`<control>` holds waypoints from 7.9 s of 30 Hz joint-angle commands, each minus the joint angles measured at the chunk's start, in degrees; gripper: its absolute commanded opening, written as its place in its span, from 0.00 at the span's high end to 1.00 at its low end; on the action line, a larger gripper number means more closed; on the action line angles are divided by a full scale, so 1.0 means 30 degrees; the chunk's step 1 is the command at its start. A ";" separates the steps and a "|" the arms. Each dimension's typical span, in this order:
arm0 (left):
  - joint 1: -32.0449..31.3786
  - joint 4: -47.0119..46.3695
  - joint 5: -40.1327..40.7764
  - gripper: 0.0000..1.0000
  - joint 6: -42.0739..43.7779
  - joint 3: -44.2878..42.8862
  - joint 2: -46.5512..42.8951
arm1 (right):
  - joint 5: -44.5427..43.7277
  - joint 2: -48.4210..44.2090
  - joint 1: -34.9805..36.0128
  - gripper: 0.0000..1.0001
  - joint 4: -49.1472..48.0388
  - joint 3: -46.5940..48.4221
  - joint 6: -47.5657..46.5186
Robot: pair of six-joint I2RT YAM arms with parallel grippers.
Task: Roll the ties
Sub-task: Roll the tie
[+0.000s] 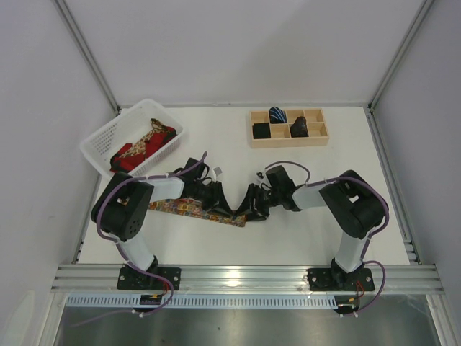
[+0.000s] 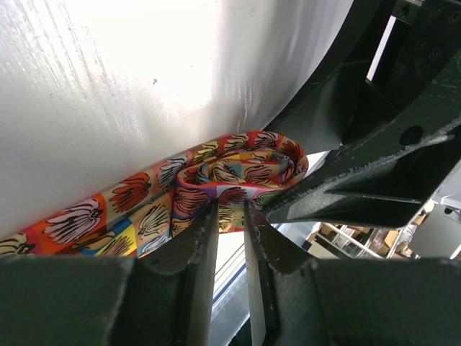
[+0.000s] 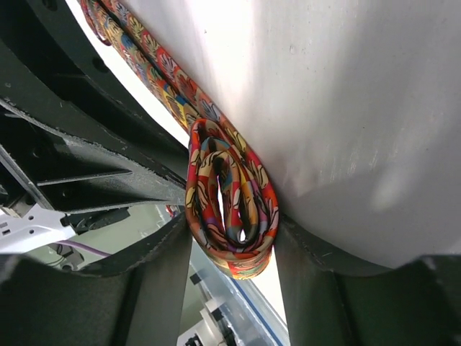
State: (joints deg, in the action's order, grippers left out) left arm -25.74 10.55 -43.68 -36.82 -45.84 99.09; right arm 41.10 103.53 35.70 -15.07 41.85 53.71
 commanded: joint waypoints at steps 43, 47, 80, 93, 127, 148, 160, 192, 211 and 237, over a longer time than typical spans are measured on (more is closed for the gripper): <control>-0.4488 -0.3076 0.1875 0.83 -0.3870 -0.1945 0.3094 | 0.0948 -0.3889 -0.4606 0.37 1.2202 0.0321 -0.7857; -0.4488 -0.2900 0.1816 0.83 -0.3723 -0.2033 0.3181 | 0.1590 -0.4157 -0.4635 0.39 1.0944 -0.0617 -0.7154; -0.4663 -0.0148 0.2724 0.91 -0.1586 -0.4111 0.3591 | 0.0889 -0.4421 -0.3581 1.00 1.3811 0.3687 -0.6303; -0.4693 0.0526 0.2870 0.92 -0.1000 -0.4318 0.3709 | 0.0101 -0.2957 -0.1298 1.00 1.3988 0.4625 -0.5483; -0.2585 0.5362 0.9669 0.86 0.2106 -0.2737 -0.1098 | -0.4326 0.0940 0.0668 1.00 1.5892 0.8492 -0.2494; -0.2115 0.4570 0.8437 0.91 0.2165 -0.1710 -0.0217 | -0.5146 0.3636 0.1985 1.00 1.8556 1.2418 -0.1791; -0.2027 0.5009 0.8408 0.91 0.2312 -0.2179 -0.0481 | -0.5088 0.4807 0.2424 0.91 1.9348 1.3590 -0.3254; 0.0258 0.6329 0.6680 0.89 0.2663 -0.2384 -0.3264 | -0.1249 0.3459 0.2074 0.57 1.2435 1.0778 -0.3314; 0.0317 0.4016 0.1791 0.90 0.1287 -0.2853 -0.2151 | -0.0253 0.0709 0.1283 0.53 1.3254 1.0163 -0.3724; 0.0259 0.2813 0.1464 0.91 0.0993 -0.2180 -0.0129 | 0.1708 -0.1551 -0.1618 0.43 0.7254 0.2693 -0.2467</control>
State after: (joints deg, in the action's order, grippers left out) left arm -25.36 20.01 -39.33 -34.89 -53.12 98.52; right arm 43.05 97.78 30.68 14.63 50.24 44.66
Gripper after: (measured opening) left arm 0.090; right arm 0.567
